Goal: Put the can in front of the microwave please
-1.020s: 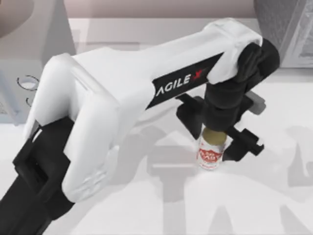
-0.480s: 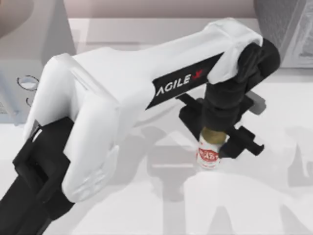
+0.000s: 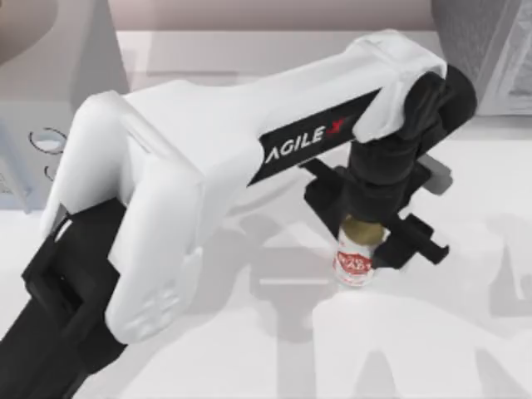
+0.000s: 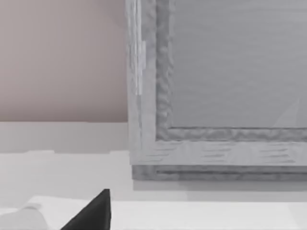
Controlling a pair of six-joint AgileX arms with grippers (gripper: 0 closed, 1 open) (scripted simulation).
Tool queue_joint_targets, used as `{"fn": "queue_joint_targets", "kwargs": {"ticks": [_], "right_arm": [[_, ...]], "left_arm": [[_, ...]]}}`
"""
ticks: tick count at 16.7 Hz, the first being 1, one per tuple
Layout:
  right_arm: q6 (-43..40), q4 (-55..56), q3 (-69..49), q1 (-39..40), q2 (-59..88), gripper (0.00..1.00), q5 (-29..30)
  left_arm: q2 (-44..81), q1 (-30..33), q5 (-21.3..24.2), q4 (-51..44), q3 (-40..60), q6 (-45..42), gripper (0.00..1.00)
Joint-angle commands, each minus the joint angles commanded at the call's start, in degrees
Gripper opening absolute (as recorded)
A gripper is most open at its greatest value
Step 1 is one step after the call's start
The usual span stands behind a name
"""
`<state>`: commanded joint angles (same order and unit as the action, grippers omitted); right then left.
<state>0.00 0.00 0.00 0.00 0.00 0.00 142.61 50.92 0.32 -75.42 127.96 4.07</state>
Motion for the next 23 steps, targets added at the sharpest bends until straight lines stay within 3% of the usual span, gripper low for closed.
{"fn": "queue_joint_targets", "kwargs": {"ticks": [7, 13, 18, 23], "right_arm": [[0.0, 0.0, 0.0, 0.0, 0.0, 1.00, 0.0], [0.0, 0.0, 0.0, 0.0, 0.0, 1.00, 0.0], [0.0, 0.0, 0.0, 0.0, 0.0, 1.00, 0.0], [0.0, 0.0, 0.0, 0.0, 0.0, 1.00, 0.0]], "left_arm": [[1.0, 0.0, 0.0, -9.4, 10.5, 0.1, 0.00], [0.6, -0.4, 0.0, -9.9, 10.2, 0.0, 0.00], [-8.8, -8.8, 1.7, -9.5, -0.9, -0.3, 0.00], [-27.6, -23.3, 3.9, -4.8, -23.3, -1.0, 0.00]]}}
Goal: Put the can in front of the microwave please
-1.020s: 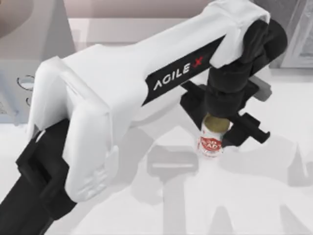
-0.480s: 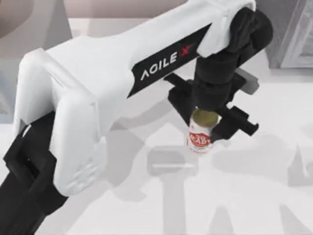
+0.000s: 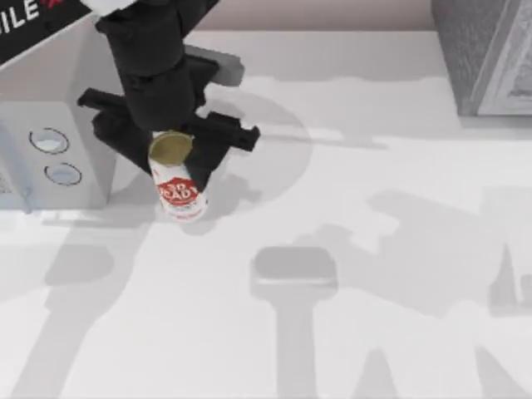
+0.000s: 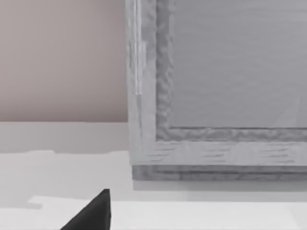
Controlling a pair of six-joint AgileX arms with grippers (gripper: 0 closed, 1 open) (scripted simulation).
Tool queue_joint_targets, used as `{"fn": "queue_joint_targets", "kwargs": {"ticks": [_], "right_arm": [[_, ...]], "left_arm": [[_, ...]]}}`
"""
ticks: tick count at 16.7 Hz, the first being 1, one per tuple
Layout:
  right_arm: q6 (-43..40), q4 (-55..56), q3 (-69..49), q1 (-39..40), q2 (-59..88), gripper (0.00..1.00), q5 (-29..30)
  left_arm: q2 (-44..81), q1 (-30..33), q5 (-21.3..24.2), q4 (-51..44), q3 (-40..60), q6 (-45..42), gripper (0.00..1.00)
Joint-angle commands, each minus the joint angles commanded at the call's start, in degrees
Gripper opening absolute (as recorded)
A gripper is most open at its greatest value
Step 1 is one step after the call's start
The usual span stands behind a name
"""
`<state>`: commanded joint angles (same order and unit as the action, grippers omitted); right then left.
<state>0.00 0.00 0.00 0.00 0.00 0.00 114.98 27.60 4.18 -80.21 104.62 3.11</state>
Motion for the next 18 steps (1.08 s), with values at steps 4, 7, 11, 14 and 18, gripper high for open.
{"fn": "queue_joint_targets", "kwargs": {"ticks": [4, 7, 11, 14, 18], "right_arm": [[0.0, 0.0, 0.0, 0.0, 0.0, 1.00, 0.0], [0.0, 0.0, 0.0, 0.0, 0.0, 1.00, 0.0], [0.0, 0.0, 0.0, 0.0, 0.0, 1.00, 0.0], [0.0, 0.0, 0.0, 0.0, 0.0, 1.00, 0.0], [0.0, 0.0, 0.0, 0.0, 0.0, 1.00, 0.0]], "left_arm": [[-12.5, -6.9, 1.0, 2.7, -16.0, -0.8, 0.00], [-18.2, -10.2, 0.9, 4.5, -24.1, -1.7, 0.00], [-25.6, -17.1, -0.5, 7.1, -37.6, -2.9, 0.00], [-31.6, -23.5, -2.2, 11.6, -46.4, -3.8, 0.00], [-36.3, -27.9, -4.1, 15.9, -51.8, -4.5, 0.00]]}}
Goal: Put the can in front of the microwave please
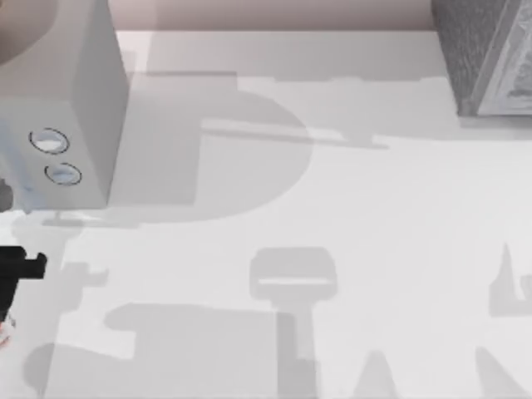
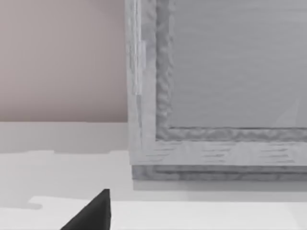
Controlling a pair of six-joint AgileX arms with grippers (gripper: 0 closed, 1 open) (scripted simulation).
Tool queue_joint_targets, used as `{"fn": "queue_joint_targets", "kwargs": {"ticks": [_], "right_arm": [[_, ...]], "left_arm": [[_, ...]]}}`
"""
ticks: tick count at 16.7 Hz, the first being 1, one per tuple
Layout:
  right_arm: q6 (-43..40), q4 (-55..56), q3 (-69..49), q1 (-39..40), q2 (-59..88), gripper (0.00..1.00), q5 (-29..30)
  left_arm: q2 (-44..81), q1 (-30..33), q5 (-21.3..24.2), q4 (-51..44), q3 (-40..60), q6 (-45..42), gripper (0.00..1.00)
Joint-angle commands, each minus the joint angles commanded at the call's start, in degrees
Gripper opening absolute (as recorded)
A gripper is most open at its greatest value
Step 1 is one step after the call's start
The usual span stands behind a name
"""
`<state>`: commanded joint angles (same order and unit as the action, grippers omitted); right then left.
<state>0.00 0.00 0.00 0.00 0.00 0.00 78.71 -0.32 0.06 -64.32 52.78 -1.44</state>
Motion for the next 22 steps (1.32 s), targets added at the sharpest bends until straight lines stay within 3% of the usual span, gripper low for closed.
{"fn": "queue_joint_targets", "kwargs": {"ticks": [15, 22], "right_arm": [[0.0, 0.0, 0.0, 0.0, 0.0, 1.00, 0.0], [0.0, 0.0, 0.0, 0.0, 0.0, 1.00, 0.0]], "left_arm": [[0.3, -0.2, -0.1, 2.1, -1.7, -0.1, 0.00], [0.3, -0.2, -0.1, 2.1, -1.7, -0.1, 0.53]]}}
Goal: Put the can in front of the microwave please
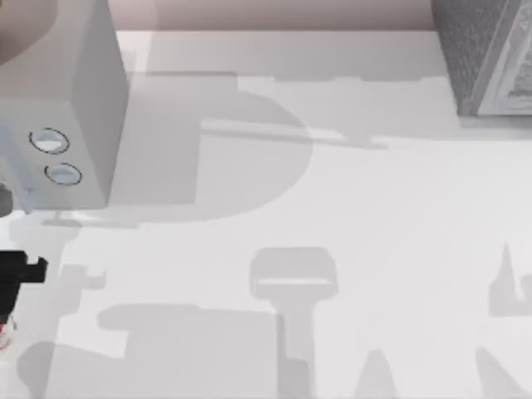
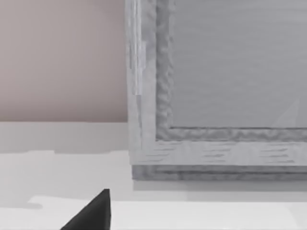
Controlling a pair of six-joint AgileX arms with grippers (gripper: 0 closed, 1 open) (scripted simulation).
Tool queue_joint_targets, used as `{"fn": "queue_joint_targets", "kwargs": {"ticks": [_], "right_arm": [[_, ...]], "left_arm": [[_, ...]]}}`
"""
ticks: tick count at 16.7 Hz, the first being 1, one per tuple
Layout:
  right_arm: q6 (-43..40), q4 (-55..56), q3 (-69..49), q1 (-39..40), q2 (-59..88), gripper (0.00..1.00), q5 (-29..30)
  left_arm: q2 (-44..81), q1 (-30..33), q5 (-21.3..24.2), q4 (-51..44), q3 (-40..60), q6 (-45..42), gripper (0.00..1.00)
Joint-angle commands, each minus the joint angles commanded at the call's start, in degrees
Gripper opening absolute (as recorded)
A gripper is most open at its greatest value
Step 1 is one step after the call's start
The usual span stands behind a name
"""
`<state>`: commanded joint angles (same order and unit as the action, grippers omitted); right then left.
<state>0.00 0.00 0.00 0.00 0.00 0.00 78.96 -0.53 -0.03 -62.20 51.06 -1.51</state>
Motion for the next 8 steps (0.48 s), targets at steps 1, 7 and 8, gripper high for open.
{"fn": "queue_joint_targets", "kwargs": {"ticks": [1, 7, 8], "right_arm": [[0.0, 0.0, 0.0, 0.0, 0.0, 1.00, 0.0], [0.0, 0.0, 0.0, 0.0, 0.0, 1.00, 0.0], [0.0, 0.0, 0.0, 0.0, 0.0, 1.00, 0.0]], "left_arm": [[0.0, 0.0, 0.0, 0.0, 0.0, 0.0, 0.60], [0.0, 0.0, 0.0, 0.0, 0.0, 0.0, 1.00], [0.0, 0.0, 0.0, 0.0, 0.0, 0.0, 1.00]]}}
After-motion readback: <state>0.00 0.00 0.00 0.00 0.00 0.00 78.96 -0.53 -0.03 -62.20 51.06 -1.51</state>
